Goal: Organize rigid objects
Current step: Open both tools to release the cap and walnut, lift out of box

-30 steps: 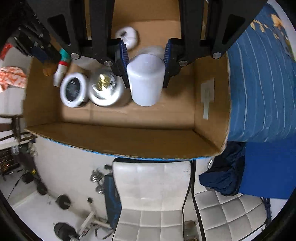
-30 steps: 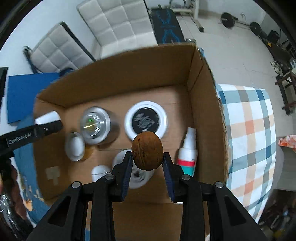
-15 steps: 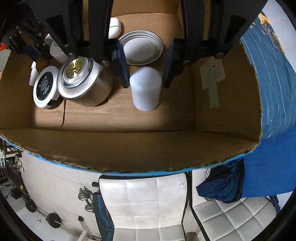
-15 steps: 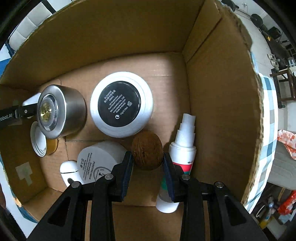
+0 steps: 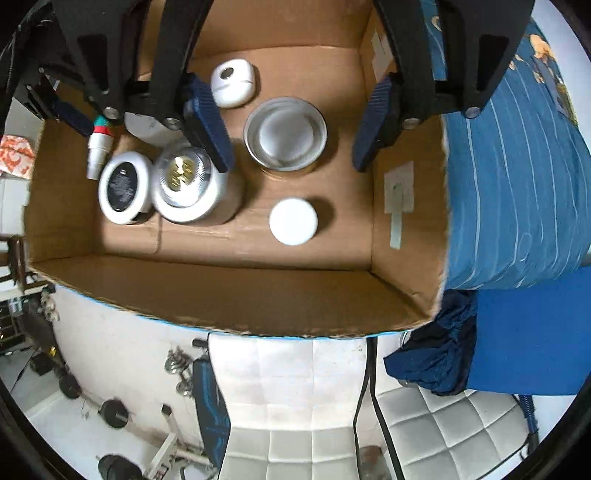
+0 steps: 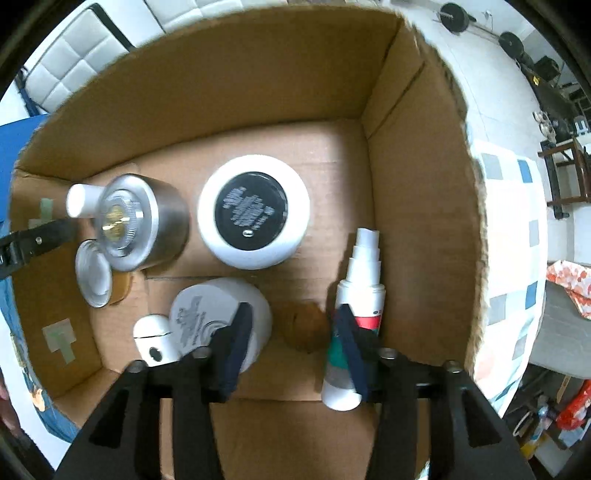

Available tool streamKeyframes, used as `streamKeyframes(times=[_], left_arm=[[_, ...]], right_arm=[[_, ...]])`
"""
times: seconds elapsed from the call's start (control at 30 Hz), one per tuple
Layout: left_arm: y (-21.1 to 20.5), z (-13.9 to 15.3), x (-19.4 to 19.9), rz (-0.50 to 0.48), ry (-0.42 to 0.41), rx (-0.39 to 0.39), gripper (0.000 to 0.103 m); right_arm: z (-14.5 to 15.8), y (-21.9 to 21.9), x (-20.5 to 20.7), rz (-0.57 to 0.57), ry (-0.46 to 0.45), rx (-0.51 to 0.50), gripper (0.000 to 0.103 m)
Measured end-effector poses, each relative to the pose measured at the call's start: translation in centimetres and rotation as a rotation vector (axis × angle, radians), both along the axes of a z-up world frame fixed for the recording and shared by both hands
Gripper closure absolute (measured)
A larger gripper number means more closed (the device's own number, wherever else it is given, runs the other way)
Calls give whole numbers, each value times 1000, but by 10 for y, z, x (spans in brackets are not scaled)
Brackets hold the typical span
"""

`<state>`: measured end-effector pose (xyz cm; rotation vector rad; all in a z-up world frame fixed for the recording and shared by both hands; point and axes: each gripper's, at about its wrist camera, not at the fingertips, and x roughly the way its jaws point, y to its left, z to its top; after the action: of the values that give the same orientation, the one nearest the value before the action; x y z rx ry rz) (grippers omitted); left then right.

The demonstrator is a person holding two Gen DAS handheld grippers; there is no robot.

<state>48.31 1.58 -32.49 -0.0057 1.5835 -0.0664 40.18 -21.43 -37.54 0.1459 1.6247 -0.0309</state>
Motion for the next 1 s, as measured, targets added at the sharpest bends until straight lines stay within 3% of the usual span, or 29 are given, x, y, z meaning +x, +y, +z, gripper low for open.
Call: streamKeyframes(times=[0.07, 0.13, 0.23, 0.33, 0.87, 1.0], left_arm=[[2, 10, -8, 9, -24, -16, 12], [2, 21, -17, 7, -60, -16, 10], [2, 39, -32, -6, -121, -1, 1], [1, 53, -48, -15, -165, 9, 1], [3, 105, -130, 16, -274, -16, 1], [-1, 128, -150, 14, -321, -23, 1]], right_arm=[[9, 4, -4, 18, -16, -24, 28], [16, 8, -11, 31, -35, -38, 20], [24, 9, -20, 33, -38, -36, 14], [34, 10, -32, 45, -68, -60, 4], [102, 20, -84, 63, -194, -41, 3], [123, 20, -103, 68, -223, -22, 3]])
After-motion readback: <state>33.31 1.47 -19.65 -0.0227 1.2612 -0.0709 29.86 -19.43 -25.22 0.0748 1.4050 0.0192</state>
